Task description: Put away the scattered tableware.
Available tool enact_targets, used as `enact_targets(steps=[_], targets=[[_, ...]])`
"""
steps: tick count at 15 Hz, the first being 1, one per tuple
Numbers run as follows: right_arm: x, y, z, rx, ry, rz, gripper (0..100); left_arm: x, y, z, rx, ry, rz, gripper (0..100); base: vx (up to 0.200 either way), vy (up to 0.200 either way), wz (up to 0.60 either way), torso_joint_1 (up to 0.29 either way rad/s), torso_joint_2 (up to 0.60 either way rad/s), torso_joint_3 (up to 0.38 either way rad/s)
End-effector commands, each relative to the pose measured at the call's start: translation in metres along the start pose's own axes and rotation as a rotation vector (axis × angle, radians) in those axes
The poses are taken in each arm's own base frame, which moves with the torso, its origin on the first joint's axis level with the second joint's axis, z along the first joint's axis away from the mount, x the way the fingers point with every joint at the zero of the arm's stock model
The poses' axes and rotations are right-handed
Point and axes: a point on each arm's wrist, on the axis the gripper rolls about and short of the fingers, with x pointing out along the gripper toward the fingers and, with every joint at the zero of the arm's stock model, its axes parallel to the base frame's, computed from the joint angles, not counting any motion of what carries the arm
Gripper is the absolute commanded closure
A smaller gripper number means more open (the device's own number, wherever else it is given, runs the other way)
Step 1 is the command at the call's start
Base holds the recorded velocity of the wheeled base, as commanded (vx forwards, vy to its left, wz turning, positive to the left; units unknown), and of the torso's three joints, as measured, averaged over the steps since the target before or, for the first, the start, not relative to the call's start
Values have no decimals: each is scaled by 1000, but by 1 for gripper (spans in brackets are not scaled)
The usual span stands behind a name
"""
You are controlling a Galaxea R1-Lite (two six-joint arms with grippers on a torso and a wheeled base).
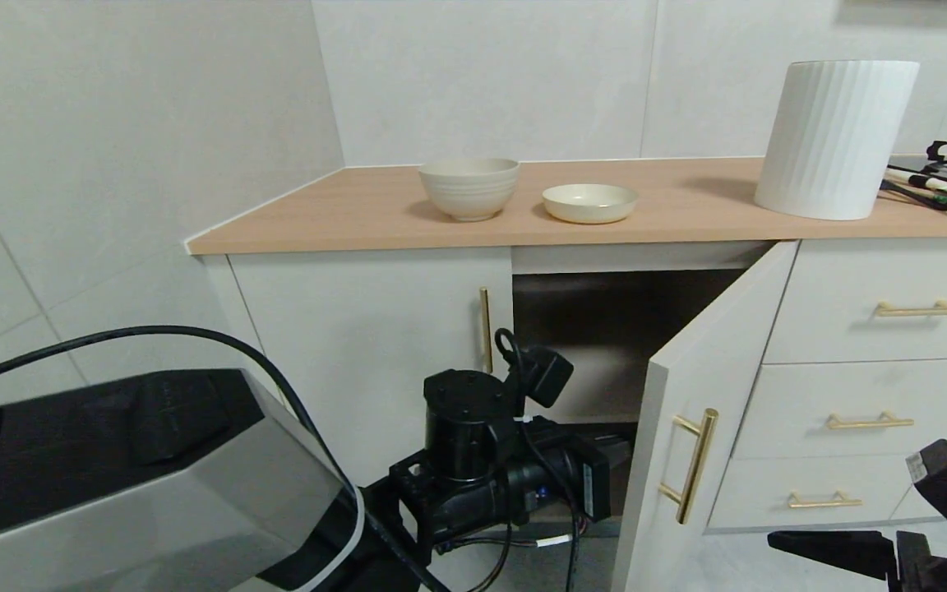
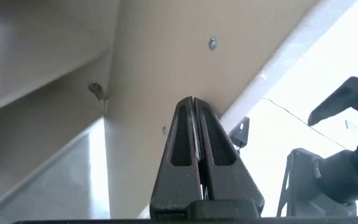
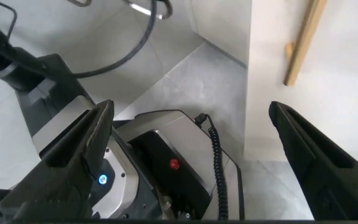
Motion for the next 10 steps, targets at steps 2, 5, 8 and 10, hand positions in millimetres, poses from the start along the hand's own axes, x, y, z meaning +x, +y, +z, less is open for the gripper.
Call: enact_targets(steps=[2,5,8,10], targets=[[1,0,-1,2,4,1,0,13,4,6,-1,-2,5,100,0,0,0,0,0,0],[1,0,-1,2,6,0,0,26,4,14,-4,7,7,100,0,0,0,0,0,0],[1,0,-1,3,7,0,0,32,3,21,-6,13,8,100,-67,0,0,1,-1,-1],[1,0,-2,3,9,0,0,34,4,22,-6,12,9,100,-200,0,0,12,2,0]])
